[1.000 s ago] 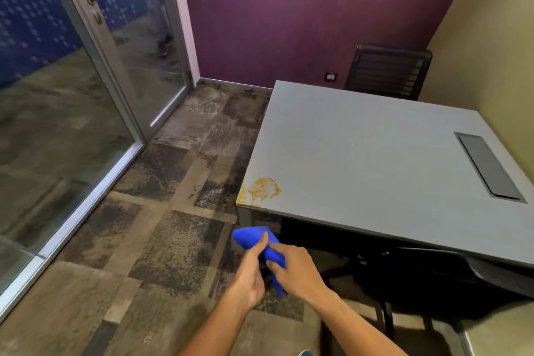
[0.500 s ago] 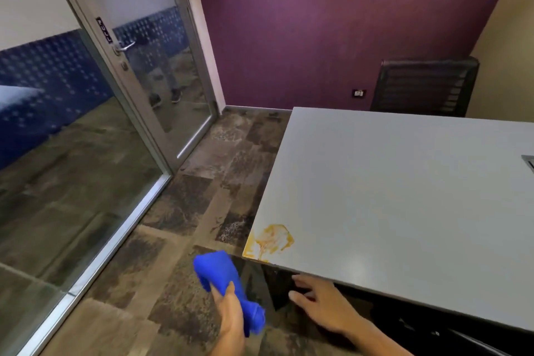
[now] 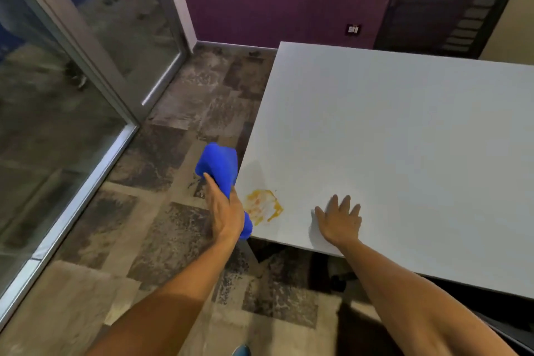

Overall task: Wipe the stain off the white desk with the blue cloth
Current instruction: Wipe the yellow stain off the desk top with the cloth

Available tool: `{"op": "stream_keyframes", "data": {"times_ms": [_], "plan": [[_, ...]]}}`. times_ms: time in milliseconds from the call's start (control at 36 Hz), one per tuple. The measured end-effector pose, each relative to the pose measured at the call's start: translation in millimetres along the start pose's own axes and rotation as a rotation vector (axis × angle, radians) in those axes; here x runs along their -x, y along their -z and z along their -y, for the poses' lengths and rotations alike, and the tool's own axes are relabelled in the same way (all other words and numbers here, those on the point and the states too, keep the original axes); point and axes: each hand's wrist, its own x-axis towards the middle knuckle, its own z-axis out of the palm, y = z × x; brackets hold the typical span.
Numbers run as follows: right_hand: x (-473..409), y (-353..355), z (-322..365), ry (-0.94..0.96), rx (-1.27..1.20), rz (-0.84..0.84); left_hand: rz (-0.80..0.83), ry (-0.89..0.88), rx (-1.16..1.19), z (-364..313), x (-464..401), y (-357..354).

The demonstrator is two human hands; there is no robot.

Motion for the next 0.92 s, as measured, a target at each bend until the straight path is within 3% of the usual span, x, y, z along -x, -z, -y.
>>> {"op": "stream_keyframes", "data": {"times_ms": [306, 528, 583, 639, 694, 722, 806, 917], "plan": [[-25, -25, 1, -0.057, -0.004, 0.128, 0.265, -0.173, -0.229, -10, 2, -65], [-32, -19, 1, -0.072, 0.014, 0.237, 0.243, -0.805, -0.691, -29, -27, -92], [-33, -17, 0, -0.066, 0.009, 0.268, 0.41, -0.918, -0.842, -22, -39, -95], [-33, -16, 0, -0.056, 0.008, 0.275, 0.729, -0.995, -1.023, -2, -50, -94], [-32, -15, 0, -0.048, 0.009, 0.281, 1.069, -0.965, -1.19, 14, -58, -86], [-31, -15, 0, -0.046, 0.011, 0.287, 1.125, -0.974, -1.204, 20, -60, -81], [-29, -13, 0, -0.043, 0.015, 0.299, 0.997, -1.076, -1.041, 26, -65, -73], [-30, -6, 3, -0.046, 0.002, 0.306, 0.853, -1.345, -1.04, 19, -70, -90]]}}
